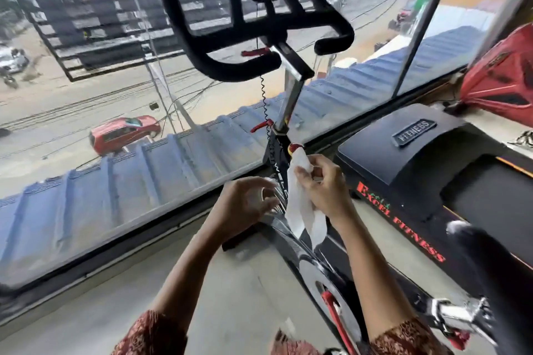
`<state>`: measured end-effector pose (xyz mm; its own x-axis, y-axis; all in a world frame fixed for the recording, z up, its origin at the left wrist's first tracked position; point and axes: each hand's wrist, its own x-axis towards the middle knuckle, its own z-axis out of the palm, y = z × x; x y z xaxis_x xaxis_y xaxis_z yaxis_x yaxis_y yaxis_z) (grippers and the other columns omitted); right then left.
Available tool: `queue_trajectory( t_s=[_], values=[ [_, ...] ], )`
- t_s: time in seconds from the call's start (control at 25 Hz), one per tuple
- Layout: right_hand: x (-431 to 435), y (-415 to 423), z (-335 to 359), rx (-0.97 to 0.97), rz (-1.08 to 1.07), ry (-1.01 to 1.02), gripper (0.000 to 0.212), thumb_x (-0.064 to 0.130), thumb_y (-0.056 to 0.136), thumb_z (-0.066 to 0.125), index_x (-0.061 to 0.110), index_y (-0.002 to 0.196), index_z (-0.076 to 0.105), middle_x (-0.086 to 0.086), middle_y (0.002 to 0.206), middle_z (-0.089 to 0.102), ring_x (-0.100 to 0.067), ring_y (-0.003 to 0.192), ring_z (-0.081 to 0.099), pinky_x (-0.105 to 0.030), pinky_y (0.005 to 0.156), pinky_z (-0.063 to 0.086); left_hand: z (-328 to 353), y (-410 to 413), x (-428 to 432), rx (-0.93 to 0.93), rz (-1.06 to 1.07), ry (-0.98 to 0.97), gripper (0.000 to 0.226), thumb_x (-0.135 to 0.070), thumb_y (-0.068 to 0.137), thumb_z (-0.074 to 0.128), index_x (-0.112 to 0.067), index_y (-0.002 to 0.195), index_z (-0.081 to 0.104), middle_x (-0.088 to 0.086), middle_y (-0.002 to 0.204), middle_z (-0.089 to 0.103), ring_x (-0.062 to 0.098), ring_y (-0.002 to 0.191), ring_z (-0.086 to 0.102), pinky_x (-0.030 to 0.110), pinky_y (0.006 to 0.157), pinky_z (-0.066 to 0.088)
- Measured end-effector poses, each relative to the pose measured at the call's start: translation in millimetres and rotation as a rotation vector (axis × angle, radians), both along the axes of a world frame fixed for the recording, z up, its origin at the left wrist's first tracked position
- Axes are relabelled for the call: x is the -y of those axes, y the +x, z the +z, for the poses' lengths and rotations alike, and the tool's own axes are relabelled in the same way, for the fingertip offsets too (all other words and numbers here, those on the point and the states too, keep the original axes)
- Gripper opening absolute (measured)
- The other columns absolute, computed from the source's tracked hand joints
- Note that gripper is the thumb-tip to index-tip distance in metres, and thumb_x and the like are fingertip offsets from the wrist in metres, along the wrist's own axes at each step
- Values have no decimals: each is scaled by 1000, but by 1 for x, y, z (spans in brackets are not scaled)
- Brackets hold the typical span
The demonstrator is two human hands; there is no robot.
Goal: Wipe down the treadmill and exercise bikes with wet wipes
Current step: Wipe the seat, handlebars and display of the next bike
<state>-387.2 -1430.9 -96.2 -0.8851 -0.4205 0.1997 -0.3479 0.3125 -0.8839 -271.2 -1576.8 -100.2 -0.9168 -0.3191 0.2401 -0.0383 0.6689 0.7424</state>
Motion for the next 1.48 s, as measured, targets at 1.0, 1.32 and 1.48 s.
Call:
queue_trajectory(
  t_s=[1.0,1.32,1.48],
  values=[
    [-6,-105,2,149,-810,-64,14,20,92,59,13,102,63,-10,87,68,-23,75,62,-33,67,47,-10,-272,15,129,-896,121,30,-54,73,65,-35,95,72,-22,93,69,-11,91,62,8,81,44],
    [-23,-85,15,234,-764,-271,19,3,90,60,21,94,64,-8,88,68,-13,73,64,-33,63,55,-13,-278,-11,242,-919,311,12,-20,75,81,-13,79,71,-1,84,73,5,76,64,25,79,53],
    [-37,-80,9,274,-910,-426,8,3,88,64,3,95,68,-8,83,68,-19,71,63,-28,60,54,-3,-269,-19,328,-842,608,27,-8,81,72,-6,65,50,6,62,52,7,53,46,18,53,37]
  ],
)
